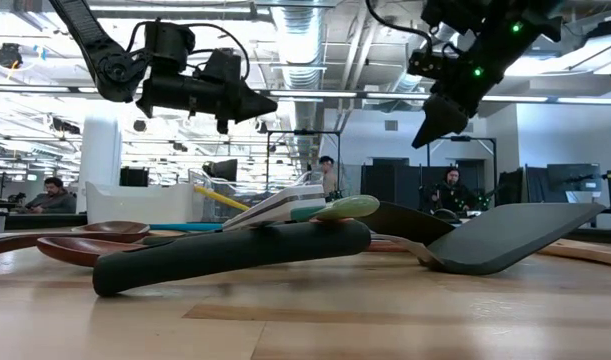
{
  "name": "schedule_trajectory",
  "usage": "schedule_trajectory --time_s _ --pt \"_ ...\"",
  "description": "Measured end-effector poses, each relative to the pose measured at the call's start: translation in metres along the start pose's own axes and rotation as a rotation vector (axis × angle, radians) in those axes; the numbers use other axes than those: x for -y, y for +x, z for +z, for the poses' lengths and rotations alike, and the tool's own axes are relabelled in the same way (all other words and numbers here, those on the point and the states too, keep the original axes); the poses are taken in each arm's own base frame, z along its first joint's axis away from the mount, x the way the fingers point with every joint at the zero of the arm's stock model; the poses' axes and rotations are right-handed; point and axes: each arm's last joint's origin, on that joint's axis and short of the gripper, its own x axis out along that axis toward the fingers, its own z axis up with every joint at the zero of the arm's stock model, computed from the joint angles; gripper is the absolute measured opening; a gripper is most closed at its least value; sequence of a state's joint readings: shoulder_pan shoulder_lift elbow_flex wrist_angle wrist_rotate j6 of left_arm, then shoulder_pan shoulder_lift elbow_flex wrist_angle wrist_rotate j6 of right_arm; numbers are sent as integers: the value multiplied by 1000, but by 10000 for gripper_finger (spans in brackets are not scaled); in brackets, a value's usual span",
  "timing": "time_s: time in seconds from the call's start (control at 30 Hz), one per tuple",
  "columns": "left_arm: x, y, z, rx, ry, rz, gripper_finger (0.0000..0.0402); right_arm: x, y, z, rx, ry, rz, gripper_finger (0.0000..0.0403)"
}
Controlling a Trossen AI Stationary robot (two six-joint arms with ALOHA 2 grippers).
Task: Pick & Place Kitchen Items
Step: Put the blue serving spoon into the top transparent bin
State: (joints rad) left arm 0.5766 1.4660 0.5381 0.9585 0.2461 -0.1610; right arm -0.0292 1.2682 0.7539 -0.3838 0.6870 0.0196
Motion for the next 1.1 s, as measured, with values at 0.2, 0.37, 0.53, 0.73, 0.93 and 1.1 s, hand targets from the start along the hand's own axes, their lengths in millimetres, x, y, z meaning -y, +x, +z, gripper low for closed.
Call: schedule_trajectory --time_s 0.2,0.37,0.53,0.73,0.93,1.1 --pt "7 -7 -4 -15 3 -41 1 -7 2 2 65 -41 188 6" --pt "22 -23 -10 -18 73 -84 1 -10 7 2 154 -80 278 5" --pt "46 -43 -13 10 195 -177 1 -4 13 2 169 -58 354 8" --pt "66 -67 -6 89 266 -251 1 3 18 3 182 -29 417 2" --pt "71 -88 -5 142 272 -274 1 3 18 8 254 -34 554 3" --pt "70 -98 -8 154 273 -271 1 2 17 8 272 -62 598 3"
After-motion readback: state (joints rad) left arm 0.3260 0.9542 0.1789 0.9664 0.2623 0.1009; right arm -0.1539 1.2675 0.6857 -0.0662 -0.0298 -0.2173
